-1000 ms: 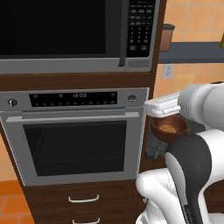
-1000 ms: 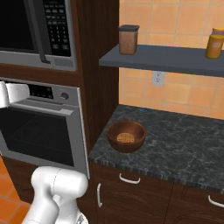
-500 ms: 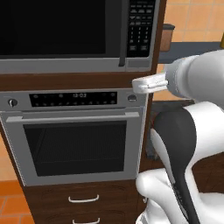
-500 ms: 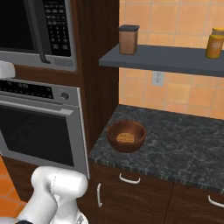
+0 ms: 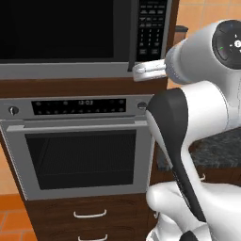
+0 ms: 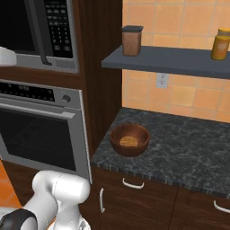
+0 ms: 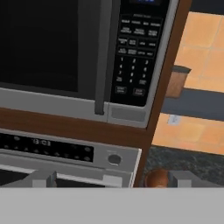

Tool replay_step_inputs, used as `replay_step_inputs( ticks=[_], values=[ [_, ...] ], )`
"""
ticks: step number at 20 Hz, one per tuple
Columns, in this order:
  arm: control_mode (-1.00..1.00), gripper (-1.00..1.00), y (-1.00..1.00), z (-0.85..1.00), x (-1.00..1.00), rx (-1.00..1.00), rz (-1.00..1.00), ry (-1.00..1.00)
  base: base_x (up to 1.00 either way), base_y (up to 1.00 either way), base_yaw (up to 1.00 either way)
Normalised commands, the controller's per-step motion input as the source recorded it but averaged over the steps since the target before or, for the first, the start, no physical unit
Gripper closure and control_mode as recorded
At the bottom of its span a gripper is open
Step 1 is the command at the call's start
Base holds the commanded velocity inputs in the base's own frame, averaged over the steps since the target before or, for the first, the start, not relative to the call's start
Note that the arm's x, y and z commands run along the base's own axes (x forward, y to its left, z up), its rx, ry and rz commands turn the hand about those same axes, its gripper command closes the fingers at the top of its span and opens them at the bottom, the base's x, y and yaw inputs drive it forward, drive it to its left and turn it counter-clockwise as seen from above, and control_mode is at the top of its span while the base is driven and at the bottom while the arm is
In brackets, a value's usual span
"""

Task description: Open the microwave, place the bowl with waffle inside the microwave, then close the microwave door and turn it on.

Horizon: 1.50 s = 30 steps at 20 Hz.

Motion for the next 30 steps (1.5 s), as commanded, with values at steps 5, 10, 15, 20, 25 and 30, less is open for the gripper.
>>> replay_step_inputs(
  ticks=[5,10,15,20,25,30],
  values=[
    [-1.0,-1.0,0.0,-0.01,0.63,0.01,-0.06,0.0,0.0,0.0,0.0],
    [-1.0,-1.0,0.0,-0.13,0.58,0.0,-0.05,0.0,0.0,0.0,0.0],
    [-1.0,-1.0,0.0,-0.11,0.54,0.0,-0.04,-0.01,0.0,0.0,0.0],
    [-1.0,-1.0,0.0,-0.23,0.43,0.0,-0.02,-0.05,0.0,0.0,0.0],
    [-1.0,-1.0,0.0,-0.14,0.48,0.0,0.0,-0.01,0.0,0.0,0.0],
    [-1.0,-1.0,0.0,-0.01,0.53,0.0,0.0,0.0,0.0,0.0,0.0]
  ],
)
